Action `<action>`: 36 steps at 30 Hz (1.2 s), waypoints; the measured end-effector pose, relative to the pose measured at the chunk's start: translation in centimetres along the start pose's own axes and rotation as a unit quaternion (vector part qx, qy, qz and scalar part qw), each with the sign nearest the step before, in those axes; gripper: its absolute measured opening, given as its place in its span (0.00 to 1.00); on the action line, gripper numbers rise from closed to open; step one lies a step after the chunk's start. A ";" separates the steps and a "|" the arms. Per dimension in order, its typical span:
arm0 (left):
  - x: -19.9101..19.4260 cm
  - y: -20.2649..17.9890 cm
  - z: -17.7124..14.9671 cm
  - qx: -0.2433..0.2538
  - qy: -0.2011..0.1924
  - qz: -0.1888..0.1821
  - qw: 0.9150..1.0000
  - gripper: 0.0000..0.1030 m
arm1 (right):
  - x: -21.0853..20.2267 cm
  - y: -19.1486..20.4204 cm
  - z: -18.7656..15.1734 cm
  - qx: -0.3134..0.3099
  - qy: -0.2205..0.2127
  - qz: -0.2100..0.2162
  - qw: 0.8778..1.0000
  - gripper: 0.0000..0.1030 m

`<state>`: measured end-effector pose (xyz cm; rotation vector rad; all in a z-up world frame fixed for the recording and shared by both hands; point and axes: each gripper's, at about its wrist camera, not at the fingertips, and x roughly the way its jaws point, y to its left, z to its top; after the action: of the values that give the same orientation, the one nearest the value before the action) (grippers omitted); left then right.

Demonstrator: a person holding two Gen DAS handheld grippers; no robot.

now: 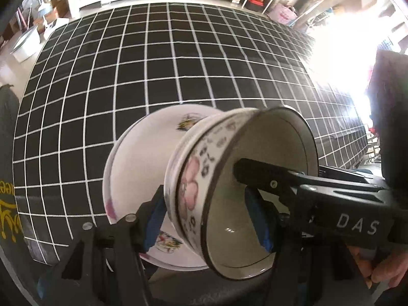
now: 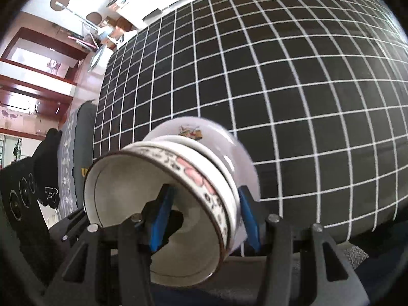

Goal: Organize plates and bowls
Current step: 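Lift the bowl stack with both grippers and carry it over the teddy-bear plate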

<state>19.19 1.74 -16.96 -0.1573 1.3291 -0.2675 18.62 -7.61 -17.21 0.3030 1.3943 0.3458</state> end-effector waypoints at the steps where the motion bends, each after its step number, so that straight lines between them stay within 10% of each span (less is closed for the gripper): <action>1: 0.3 0.2 0.0 -0.003 0.001 0.000 1.000 0.57 | 0.3 0.1 0.0 -0.001 0.004 -0.001 1.000 0.55; 36: -2.4 5.5 -2.4 -0.036 -0.073 0.035 0.996 0.57 | -2.3 0.1 -1.0 -0.052 -0.059 -0.017 0.997 0.51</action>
<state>16.91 7.78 -16.72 -0.1870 1.1979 -0.1465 17.27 -8.48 -15.25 0.2110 1.2598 0.3649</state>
